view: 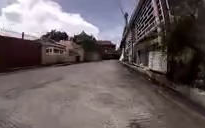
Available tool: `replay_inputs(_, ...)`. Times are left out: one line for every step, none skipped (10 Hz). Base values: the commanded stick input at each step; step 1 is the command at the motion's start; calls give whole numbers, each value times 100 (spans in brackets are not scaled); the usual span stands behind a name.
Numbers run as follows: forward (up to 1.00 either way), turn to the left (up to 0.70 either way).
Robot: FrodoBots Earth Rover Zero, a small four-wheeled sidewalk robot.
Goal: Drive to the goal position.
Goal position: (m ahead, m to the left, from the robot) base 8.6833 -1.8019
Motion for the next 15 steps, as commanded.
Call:
replay_inputs(70, 0)
replay_inputs(70, 0)
replay_inputs(70, 0)
replay_inputs(70, 0)
replay_inputs(70, 0)
replay_inputs(70, 0)
replay_inputs(70, 0)
replay_inputs(70, 0)
replay_inputs(70, 0)
replay_inputs(70, 0)
replay_inputs(70, 0)
replay_inputs(70, 0)
replay_inputs(70, 0)
replay_inputs(70, 0)
replay_inputs(70, 0)
